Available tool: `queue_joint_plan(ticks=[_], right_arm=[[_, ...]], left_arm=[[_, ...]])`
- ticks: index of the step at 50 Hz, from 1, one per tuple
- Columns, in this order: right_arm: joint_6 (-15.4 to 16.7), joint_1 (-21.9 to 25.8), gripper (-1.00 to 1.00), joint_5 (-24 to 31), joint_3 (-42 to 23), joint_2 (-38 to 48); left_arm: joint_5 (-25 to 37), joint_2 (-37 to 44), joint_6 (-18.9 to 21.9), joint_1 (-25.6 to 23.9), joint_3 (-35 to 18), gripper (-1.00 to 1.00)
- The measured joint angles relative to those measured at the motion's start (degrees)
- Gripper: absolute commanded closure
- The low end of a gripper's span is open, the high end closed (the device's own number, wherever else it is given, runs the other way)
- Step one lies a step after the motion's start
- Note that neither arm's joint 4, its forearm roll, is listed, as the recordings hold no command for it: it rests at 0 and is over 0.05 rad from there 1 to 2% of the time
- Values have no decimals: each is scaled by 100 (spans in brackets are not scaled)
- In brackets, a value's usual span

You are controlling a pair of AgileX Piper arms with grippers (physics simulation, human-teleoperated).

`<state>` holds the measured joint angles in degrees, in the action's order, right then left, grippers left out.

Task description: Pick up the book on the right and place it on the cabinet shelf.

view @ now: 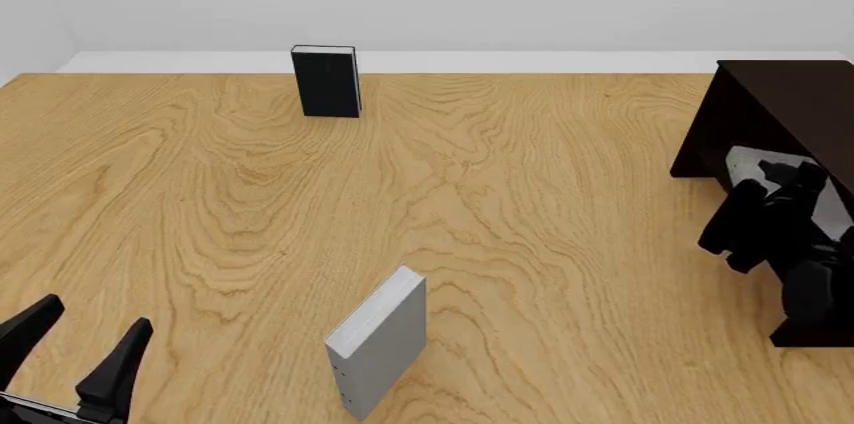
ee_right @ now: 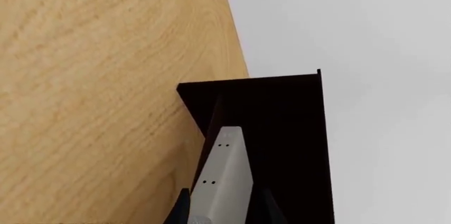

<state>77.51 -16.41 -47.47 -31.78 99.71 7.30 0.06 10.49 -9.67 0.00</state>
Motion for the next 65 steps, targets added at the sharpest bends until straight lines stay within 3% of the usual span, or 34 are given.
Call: queue_joint_plan(ticks=[24, 65], right_arm=[[453, 84, -100, -392, 100, 134], [366, 140, -100, -78, -137, 121]], left_arm=[[-1, 0, -36, 31, 0, -100], [3, -1, -29, 6, 0, -100]])
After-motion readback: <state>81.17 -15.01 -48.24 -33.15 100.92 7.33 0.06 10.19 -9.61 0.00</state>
